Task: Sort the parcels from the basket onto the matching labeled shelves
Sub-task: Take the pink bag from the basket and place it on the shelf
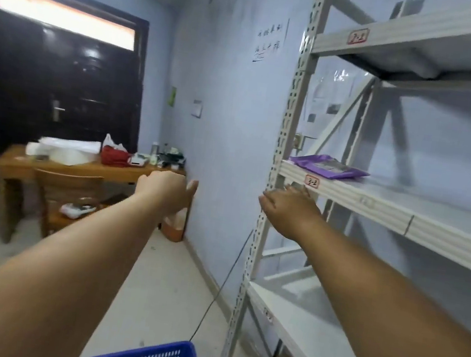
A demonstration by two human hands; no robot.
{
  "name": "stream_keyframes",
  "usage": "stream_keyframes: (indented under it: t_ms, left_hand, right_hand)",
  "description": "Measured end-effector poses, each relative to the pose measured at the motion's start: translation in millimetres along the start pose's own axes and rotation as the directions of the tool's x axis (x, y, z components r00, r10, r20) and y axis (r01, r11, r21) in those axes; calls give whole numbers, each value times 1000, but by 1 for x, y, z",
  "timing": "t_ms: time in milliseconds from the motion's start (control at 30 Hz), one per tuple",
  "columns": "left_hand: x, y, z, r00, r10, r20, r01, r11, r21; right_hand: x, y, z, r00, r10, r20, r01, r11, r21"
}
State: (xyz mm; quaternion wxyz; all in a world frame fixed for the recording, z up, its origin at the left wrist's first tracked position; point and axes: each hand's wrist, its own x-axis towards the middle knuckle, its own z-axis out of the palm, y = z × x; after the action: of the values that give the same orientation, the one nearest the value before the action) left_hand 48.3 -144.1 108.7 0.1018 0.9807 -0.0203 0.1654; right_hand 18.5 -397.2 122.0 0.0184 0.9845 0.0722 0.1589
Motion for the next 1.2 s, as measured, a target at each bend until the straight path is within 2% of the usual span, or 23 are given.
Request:
stream_keyframes:
  t_ms: [133, 233, 400, 600, 733, 833, 1033, 1133, 1200]
  left_hand:
    - [18, -81, 9, 978, -207, 12, 207, 977, -47]
    - [47, -121, 21, 958, -284, 37, 286, 954, -92]
    - [113, -172, 58, 955, -296, 34, 298, 952, -68]
    - [180, -228, 128, 933, -329, 146, 330, 944, 13]
    - [193, -245, 182, 923, -295, 247, 294, 955, 43]
    - [195, -260, 241, 897, -318, 307, 329, 944, 17]
    - [146, -284, 383, 828, -384, 408, 427, 904, -16]
    - [104, -300, 470, 776, -379, 505, 448, 894, -17]
    - [68, -308, 536, 731, -388, 561, 480, 877, -19]
  right_hand:
    - [56, -61, 29, 991, -119, 62, 117, 992, 39]
    - [100, -89, 54, 986, -134, 99, 126, 989, 83]
    - [183, -114, 105, 988, -112, 107, 101, 990, 101]
    - [251, -123, 179, 982, -68, 175, 34, 981, 193]
    - [270, -127, 239, 967, -28, 252, -45, 959, 280]
    - [279, -130, 300, 946, -26, 323, -85, 942, 325]
    - [266, -145, 443, 869, -49, 493, -180, 895, 407]
    - [236, -154, 537, 764, -25, 645, -307, 865, 398]
    - [204, -161, 616, 667, -4, 745, -406, 836, 368]
